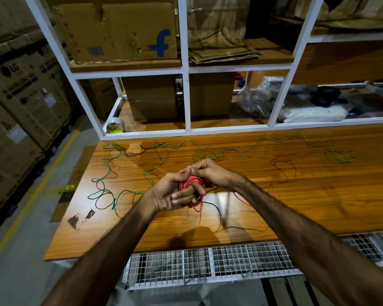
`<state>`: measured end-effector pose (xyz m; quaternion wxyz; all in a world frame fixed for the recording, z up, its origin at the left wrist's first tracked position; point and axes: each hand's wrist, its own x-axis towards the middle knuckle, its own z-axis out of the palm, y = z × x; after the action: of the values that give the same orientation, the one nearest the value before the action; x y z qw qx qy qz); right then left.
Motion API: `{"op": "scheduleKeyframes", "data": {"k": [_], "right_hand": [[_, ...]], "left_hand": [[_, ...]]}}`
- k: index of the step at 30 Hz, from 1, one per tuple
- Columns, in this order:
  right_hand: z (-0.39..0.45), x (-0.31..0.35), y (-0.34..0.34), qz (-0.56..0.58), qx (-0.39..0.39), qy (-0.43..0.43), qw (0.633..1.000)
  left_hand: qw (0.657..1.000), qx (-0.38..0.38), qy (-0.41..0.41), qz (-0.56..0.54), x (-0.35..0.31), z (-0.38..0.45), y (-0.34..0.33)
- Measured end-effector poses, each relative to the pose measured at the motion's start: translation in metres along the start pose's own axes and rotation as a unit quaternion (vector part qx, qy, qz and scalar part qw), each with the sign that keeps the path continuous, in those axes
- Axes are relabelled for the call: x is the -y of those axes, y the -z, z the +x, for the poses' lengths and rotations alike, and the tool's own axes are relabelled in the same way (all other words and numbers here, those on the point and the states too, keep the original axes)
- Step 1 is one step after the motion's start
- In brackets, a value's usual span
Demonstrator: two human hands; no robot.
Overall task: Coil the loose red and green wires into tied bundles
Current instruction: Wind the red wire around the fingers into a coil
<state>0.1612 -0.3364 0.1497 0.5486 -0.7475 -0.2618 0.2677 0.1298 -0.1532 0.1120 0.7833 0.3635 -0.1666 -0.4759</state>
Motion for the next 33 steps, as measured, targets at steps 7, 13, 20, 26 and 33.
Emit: {"op": "scheduleKeyframes", "data": {"k": [7, 13, 20, 26, 33], "right_hand": [[0.002, -0.006, 0.007, 0.05, 0.017, 0.014, 0.999], [0.004, -0.01, 0.005, 0.091, -0.019, 0.005, 0.996], [0.0, -0.006, -0.006, 0.083, -0.114, 0.014, 0.99], [0.005, -0.013, -0.017, -0.005, -0.202, 0.068, 0.977], [-0.01, -0.027, -0.032, -0.327, -0.235, 0.053, 0.914]], "left_hand": [[0.998, 0.033, 0.006, -0.06, 0.004, 0.004, -0.004], [0.995, 0.042, -0.031, -0.09, 0.006, 0.005, -0.011], [0.988, -0.009, -0.107, -0.111, 0.01, 0.004, -0.02], [0.978, -0.069, -0.165, -0.109, 0.01, 0.0, -0.023], [0.93, -0.177, -0.283, -0.155, -0.017, -0.008, -0.022]]}}
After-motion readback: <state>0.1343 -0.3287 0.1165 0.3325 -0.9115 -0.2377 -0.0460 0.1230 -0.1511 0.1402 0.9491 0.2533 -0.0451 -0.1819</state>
